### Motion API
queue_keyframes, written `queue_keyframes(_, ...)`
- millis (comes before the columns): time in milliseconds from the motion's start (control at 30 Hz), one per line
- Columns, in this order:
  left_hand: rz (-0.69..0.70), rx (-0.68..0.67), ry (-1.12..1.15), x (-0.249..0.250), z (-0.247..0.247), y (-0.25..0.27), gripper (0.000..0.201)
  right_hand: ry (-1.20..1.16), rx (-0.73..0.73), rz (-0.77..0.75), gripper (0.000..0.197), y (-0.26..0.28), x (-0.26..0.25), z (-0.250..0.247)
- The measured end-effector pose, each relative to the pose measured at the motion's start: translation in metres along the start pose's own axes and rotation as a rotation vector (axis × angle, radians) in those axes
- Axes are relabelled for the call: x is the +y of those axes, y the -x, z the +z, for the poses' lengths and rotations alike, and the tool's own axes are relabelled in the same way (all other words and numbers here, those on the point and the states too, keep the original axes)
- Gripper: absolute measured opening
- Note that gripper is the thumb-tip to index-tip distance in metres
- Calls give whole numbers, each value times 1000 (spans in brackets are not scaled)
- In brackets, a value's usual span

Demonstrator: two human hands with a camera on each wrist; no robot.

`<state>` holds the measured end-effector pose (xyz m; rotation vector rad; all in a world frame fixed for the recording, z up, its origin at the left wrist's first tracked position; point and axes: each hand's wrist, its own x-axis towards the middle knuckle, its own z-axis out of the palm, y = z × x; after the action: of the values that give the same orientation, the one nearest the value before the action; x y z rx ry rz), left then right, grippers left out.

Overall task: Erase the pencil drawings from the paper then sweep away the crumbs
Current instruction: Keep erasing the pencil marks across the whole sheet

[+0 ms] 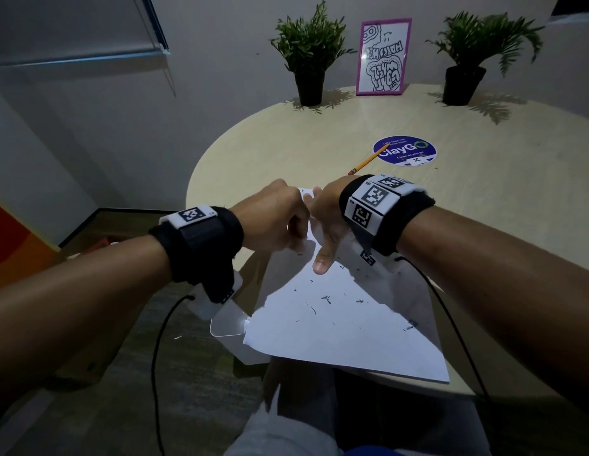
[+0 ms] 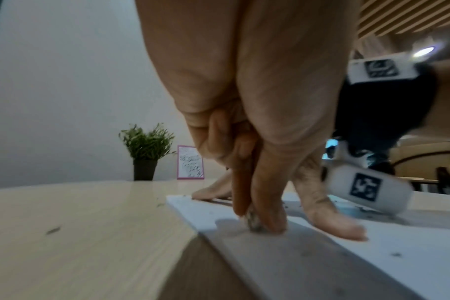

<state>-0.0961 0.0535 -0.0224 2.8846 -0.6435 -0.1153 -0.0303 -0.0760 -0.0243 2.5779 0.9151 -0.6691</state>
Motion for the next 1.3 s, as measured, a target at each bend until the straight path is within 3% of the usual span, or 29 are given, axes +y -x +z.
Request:
queue_keyframes(67, 51, -52, -18, 8, 3, 9, 9, 13, -39, 34, 148, 4, -1, -2)
queue_keyframes(267, 114, -154, -53, 15, 8, 33, 13, 97, -115, 32, 178, 3, -8, -6)
queue_keyframes(333, 90, -140, -14, 10, 4, 29, 15, 107, -117, 27, 173, 6, -8, -6)
queue_keyframes(400, 61, -40, -19, 2, 1, 20, 16, 100, -98, 29, 160, 8, -7, -7)
queue_keyframes(467, 31, 16, -16, -4, 1, 14, 15, 82, -72, 34, 158, 9, -7, -7)
queue_keyframes(533, 44, -11, -3, -4, 3, 16, 15, 63, -78, 44, 162, 11, -7, -8)
queue_keyframes(700, 106, -80, 73, 9, 12, 56, 11, -1, -63, 93, 134, 13, -2, -6)
queue_keyframes(800, 95, -123, 107, 8, 12, 64, 12, 18, -67, 111, 131, 16, -4, -5)
queue_keyframes(1000, 36, 20, 16, -5, -2, 33, 12, 40, -95, 88, 137, 17, -8, -8)
queue_keyframes(1133, 102, -43, -13, 3, 8, 50, 19, 36, -66, 109, 130, 16, -5, -6)
queue_keyframes(1300, 117, -227, 100, 12, 2, 66, 12, 57, -90, 118, 129, 15, -6, -5)
